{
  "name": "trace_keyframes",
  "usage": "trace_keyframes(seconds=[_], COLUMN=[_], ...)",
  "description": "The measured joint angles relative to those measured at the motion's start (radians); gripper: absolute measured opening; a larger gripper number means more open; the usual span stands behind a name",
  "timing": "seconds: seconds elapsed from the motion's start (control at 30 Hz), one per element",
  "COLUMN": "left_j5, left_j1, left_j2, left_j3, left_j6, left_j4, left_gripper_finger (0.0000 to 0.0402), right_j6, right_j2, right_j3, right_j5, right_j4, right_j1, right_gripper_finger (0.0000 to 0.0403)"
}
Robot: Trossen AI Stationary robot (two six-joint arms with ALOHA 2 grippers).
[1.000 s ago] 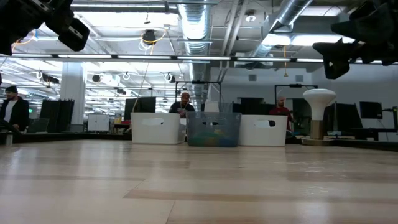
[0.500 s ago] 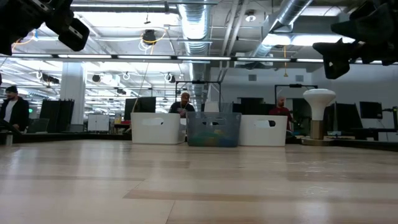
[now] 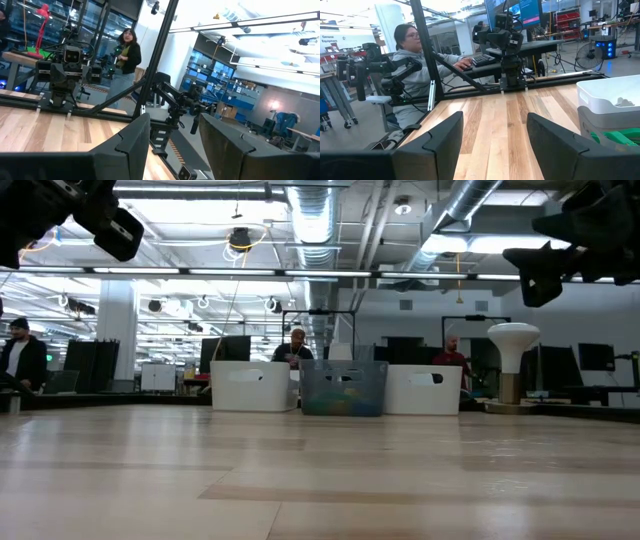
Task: Pick and place Stapler, Stapler remover, tape
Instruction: Return to Home Position
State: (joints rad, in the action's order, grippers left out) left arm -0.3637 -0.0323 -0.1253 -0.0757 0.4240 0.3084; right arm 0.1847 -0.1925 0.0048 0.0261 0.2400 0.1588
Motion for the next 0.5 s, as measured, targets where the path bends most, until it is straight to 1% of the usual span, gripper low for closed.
trace_keyframes(seconds=[0.5], left_j5=[0.0], left_j1=[0.0], left_j2=[0.0], left_j3=[0.0], left_j6=[0.0], left_j4=[0.006], left_gripper_finger=[0.0163], right_j6=[0.0], right_j2=[0.0], right_j3=[0.0], right_j5=[0.0], right_j4=[0.0], right_j1=[0.0], right_gripper_finger=[0.0212])
